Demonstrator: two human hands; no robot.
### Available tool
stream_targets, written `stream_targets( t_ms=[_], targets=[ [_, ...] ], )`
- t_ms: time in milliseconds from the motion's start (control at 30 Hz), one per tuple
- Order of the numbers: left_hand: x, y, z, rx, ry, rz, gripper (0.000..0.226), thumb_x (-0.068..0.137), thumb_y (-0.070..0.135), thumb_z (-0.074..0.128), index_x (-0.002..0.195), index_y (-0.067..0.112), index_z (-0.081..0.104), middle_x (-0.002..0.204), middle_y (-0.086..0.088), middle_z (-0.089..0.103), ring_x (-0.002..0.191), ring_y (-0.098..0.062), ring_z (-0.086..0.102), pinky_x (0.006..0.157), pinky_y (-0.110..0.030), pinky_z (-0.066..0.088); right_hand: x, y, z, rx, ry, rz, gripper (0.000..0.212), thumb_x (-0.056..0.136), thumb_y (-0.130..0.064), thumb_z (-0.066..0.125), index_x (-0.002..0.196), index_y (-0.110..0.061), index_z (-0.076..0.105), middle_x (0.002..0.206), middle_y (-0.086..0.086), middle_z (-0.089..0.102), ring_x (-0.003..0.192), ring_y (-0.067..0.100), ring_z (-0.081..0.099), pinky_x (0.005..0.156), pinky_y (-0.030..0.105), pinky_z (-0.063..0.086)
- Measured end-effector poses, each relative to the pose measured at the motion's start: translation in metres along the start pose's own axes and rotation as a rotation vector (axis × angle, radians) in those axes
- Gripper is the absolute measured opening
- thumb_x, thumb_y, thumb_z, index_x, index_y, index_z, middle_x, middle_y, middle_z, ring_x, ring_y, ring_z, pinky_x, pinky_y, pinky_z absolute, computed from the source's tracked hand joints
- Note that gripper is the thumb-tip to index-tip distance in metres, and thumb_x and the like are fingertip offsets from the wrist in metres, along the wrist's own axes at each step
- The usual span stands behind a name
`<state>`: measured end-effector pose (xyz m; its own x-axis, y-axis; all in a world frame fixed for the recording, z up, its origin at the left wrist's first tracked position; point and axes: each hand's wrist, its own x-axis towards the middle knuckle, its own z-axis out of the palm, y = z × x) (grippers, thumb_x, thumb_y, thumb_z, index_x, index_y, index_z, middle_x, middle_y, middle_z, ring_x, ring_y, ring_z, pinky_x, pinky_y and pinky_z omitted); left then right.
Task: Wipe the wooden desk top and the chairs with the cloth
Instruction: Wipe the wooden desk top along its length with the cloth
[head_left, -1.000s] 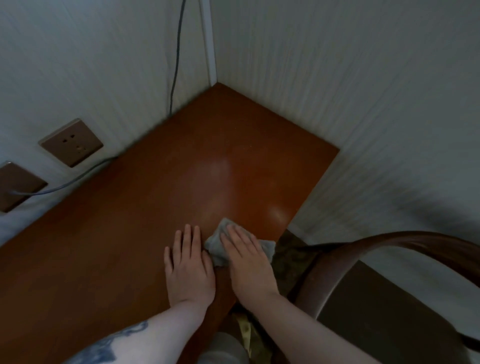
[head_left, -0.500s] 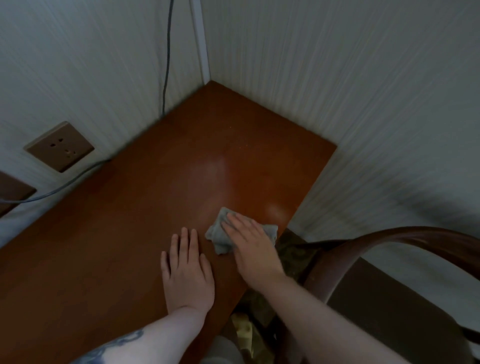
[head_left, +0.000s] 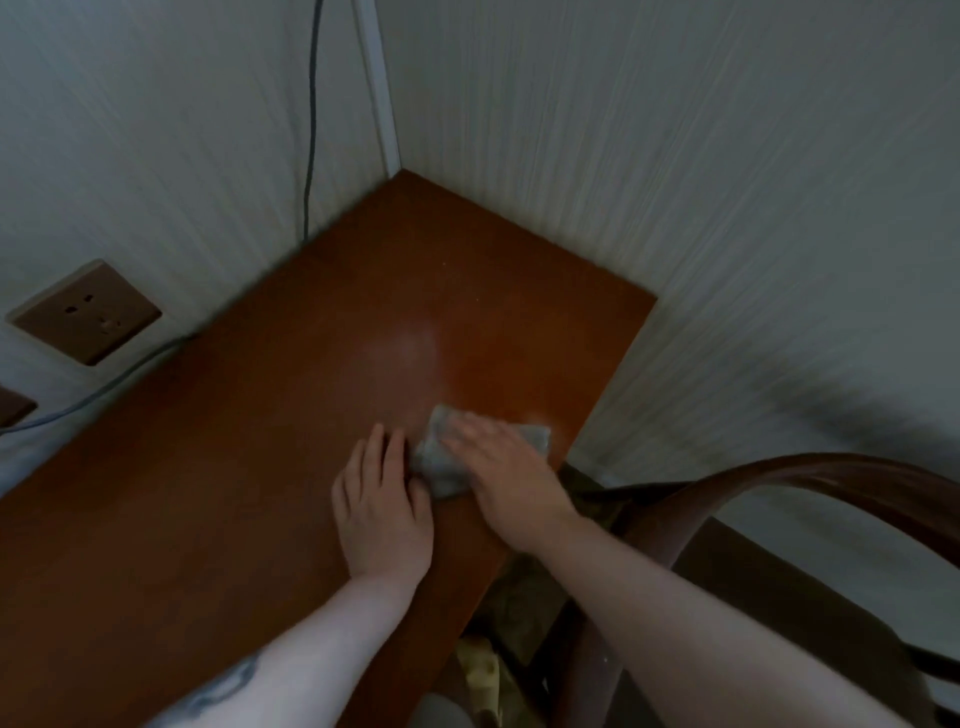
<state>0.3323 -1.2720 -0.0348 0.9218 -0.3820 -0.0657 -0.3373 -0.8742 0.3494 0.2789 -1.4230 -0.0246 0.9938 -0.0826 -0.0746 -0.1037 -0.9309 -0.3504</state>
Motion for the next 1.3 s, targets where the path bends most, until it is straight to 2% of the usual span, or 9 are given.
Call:
stream_targets(
  t_ms=[167, 333, 400, 633, 733, 833, 1067, 1233, 1300],
  targets=[
    [0.044, 0.015, 0.006, 0.071, 0.005, 0.102, 0.053, 0.101, 0.034, 0.025, 0.153, 0.025, 0.019, 0.161, 0.004, 0.011, 0.148, -0.015, 0.002, 0.118, -0.037, -0.003, -0.014, 0.025, 0.002, 0.021, 0.349, 0.640, 0.057, 0.099, -0.013, 0.041, 0.152, -0.021, 0.022, 0.161, -0.002, 0.013, 0.148, 0.013, 0.007, 0.121, 0.035, 0.005],
    [0.056, 0.016, 0.017, 0.126, -0.012, 0.096, 0.063, 0.093, 0.040, 0.007, 0.153, 0.025, 0.017, 0.161, 0.004, 0.013, 0.148, -0.016, 0.005, 0.119, -0.040, 0.001, -0.011, -0.010, 0.023, -0.038, 0.213, 0.199, 0.057, 0.089, -0.015, 0.044, 0.145, -0.019, 0.040, 0.153, 0.000, 0.035, 0.142, 0.015, 0.030, 0.119, 0.037, 0.018],
    [0.056, 0.016, 0.018, 0.129, -0.003, 0.075, 0.063, 0.093, 0.040, 0.007, 0.153, 0.025, 0.018, 0.160, 0.004, 0.015, 0.148, -0.016, 0.007, 0.120, -0.041, 0.005, 0.000, 0.013, 0.005, -0.064, 0.102, 0.080, 0.057, 0.095, -0.012, 0.039, 0.150, -0.020, 0.030, 0.158, -0.002, 0.022, 0.146, 0.013, 0.018, 0.119, 0.035, 0.002],
    [0.057, 0.015, 0.021, 0.169, -0.015, 0.067, 0.064, 0.093, 0.042, 0.005, 0.153, 0.024, 0.020, 0.159, 0.003, 0.019, 0.148, -0.018, 0.011, 0.119, -0.042, 0.008, 0.000, 0.037, 0.003, 0.026, 0.367, 0.648, 0.054, 0.096, -0.013, 0.048, 0.148, -0.017, 0.035, 0.156, 0.002, 0.028, 0.145, 0.017, 0.021, 0.119, 0.039, 0.019],
    [0.057, 0.014, 0.020, 0.186, -0.047, 0.076, 0.068, 0.089, 0.041, 0.005, 0.153, 0.024, 0.018, 0.160, 0.003, 0.015, 0.148, -0.018, 0.009, 0.119, -0.043, 0.008, 0.003, -0.005, 0.021, 0.032, 0.255, 0.337, 0.055, 0.088, -0.013, 0.051, 0.142, -0.017, 0.045, 0.151, 0.002, 0.038, 0.141, 0.020, 0.032, 0.114, 0.044, 0.029],
    [0.056, 0.015, 0.019, 0.177, -0.045, 0.081, 0.072, 0.085, 0.040, 0.004, 0.153, 0.023, 0.020, 0.160, 0.003, 0.016, 0.148, -0.018, 0.009, 0.119, -0.043, 0.007, 0.023, 0.013, 0.005, -0.011, 0.064, 0.046, 0.059, 0.093, -0.013, 0.039, 0.151, -0.020, 0.028, 0.159, -0.003, 0.020, 0.147, 0.015, 0.015, 0.120, 0.040, 0.012],
    [0.056, 0.015, 0.020, 0.170, -0.030, 0.070, 0.063, 0.093, 0.038, 0.008, 0.152, 0.023, 0.024, 0.159, 0.003, 0.021, 0.147, -0.018, 0.013, 0.119, -0.043, 0.011, 0.003, 0.055, 0.000, 0.038, 0.447, 0.736, 0.058, 0.095, -0.013, 0.045, 0.151, -0.019, 0.028, 0.158, -0.001, 0.023, 0.146, 0.015, 0.017, 0.119, 0.034, 0.014],
    [0.057, 0.016, 0.018, 0.206, -0.056, 0.049, 0.063, 0.093, 0.038, 0.010, 0.150, 0.022, 0.033, 0.156, 0.004, 0.028, 0.145, -0.018, 0.020, 0.116, -0.042, 0.013, 0.023, 0.028, 0.007, -0.036, 0.220, 0.143, 0.058, 0.085, -0.018, 0.052, 0.142, -0.023, 0.044, 0.151, -0.005, 0.039, 0.140, 0.014, 0.033, 0.115, 0.037, 0.021],
    [0.057, 0.018, 0.017, 0.221, -0.062, 0.040, 0.062, 0.094, 0.036, 0.007, 0.151, 0.025, 0.027, 0.158, 0.007, 0.022, 0.146, -0.016, 0.015, 0.117, -0.039, 0.009, 0.039, 0.061, -0.007, -0.045, 0.216, 0.164, 0.056, 0.089, -0.015, 0.047, 0.145, -0.022, 0.041, 0.153, -0.004, 0.036, 0.141, 0.014, 0.030, 0.116, 0.033, 0.018]
  ],
)
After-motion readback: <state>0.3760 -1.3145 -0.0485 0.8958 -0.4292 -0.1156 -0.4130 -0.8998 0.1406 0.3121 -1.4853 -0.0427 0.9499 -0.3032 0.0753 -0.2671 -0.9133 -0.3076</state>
